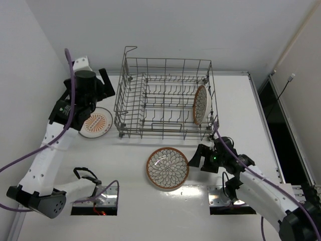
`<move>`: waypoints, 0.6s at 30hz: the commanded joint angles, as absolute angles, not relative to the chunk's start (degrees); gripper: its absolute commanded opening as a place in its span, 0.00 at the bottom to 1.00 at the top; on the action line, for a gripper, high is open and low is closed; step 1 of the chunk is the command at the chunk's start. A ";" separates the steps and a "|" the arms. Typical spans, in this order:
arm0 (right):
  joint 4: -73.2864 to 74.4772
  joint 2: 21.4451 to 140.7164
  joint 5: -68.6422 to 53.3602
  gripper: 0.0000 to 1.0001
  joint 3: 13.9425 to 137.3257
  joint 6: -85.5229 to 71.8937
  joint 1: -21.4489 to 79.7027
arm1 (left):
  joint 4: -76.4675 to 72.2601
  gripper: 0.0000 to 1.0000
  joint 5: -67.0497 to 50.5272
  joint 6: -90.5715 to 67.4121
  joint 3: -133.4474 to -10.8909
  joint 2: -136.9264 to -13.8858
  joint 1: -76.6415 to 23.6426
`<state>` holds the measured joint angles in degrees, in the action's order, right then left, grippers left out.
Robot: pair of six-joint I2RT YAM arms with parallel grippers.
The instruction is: Load the plates into the dish rack
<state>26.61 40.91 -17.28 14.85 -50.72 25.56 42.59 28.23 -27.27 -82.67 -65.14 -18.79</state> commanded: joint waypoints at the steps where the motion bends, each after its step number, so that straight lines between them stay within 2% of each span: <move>1: 18.38 41.30 -17.58 0.82 13.54 -54.40 26.28 | 48.77 1.00 31.73 -27.77 -88.50 -64.51 -19.25; 9: 6.95 45.61 -20.48 0.81 7.48 -55.55 27.33 | 54.49 1.00 29.27 -30.67 -92.29 -58.72 -19.25; 13: 0.28 52.72 -20.82 0.69 5.98 -55.55 27.86 | 58.25 1.00 27.86 -30.67 -94.12 -58.01 -19.25; 18: -4.04 63.61 -20.92 0.60 10.36 -54.67 30.93 | 60.47 1.00 27.86 -29.36 -95.19 -56.60 -19.25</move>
